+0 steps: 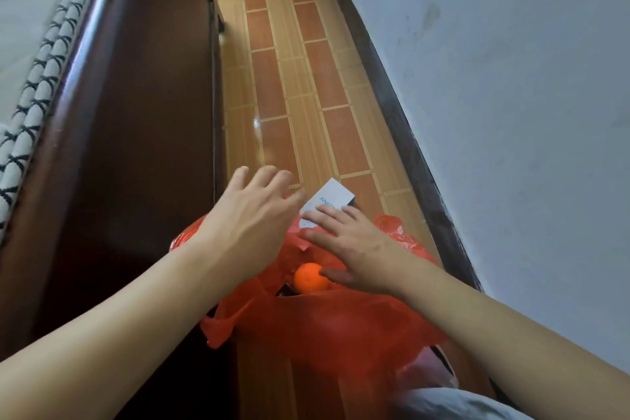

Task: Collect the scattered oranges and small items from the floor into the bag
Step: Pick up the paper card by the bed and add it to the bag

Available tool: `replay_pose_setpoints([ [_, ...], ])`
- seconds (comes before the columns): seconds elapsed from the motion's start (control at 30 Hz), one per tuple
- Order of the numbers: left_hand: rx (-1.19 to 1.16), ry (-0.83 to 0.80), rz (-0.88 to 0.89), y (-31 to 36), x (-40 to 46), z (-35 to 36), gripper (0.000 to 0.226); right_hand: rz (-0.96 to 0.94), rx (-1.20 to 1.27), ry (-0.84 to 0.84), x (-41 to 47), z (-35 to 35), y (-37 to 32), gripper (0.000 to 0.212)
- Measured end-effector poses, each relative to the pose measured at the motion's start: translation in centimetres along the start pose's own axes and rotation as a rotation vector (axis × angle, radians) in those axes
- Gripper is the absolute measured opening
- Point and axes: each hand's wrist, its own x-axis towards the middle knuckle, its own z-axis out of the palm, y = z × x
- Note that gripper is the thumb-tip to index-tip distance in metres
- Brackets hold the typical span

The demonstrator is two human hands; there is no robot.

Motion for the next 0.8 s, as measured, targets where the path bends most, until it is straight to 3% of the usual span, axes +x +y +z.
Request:
replay_pose_setpoints([
  [0.07, -0.046, -0.044, 0.102, 0.3, -0.2, -0.1, 0.045, 0.003, -0.05, -0.061, 0.2, 2.5, 0.1, 0.076],
  [0.13, -0.058, -0.138, 0.148, 0.7, -0.4, 0.2, 0.052, 0.039, -0.074, -0.122, 0.1, 4.6, 0.9, 0.071],
  [0.37, 0.031, -0.607, -0.04, 0.5, -1.0, 1.6, 0.117, 0.095, -0.021, -0.306, -0.1, 7.3, 3.4, 0.072],
  [0.43, 0.04, -0.699, -0.064, 0.5, -1.3, 2.2, 0.127, 0.1, 0.083, -0.233, 0.1, 7.0, 3.8, 0.065],
  [0.57, -0.003, -0.776, -0.085, 0.7, -1.4, 2.9, 0.128, 0.007, 0.196, 0.132, 0.5, 5.5, 3.2, 0.057],
  [0.67, 0.009, -0.786, -0.147, 0.3, -1.3, 2.9, 0.13, -0.062, 0.157, 0.193, 1.1, 5.5, 2.9, 0.06],
  [0.8, 0.022, -0.821, -0.202, -0.2, -1.1, 3.0, 0.132, 0.265, 0.292, 0.181, 5.3, 6.7, 6.6, 0.065],
])
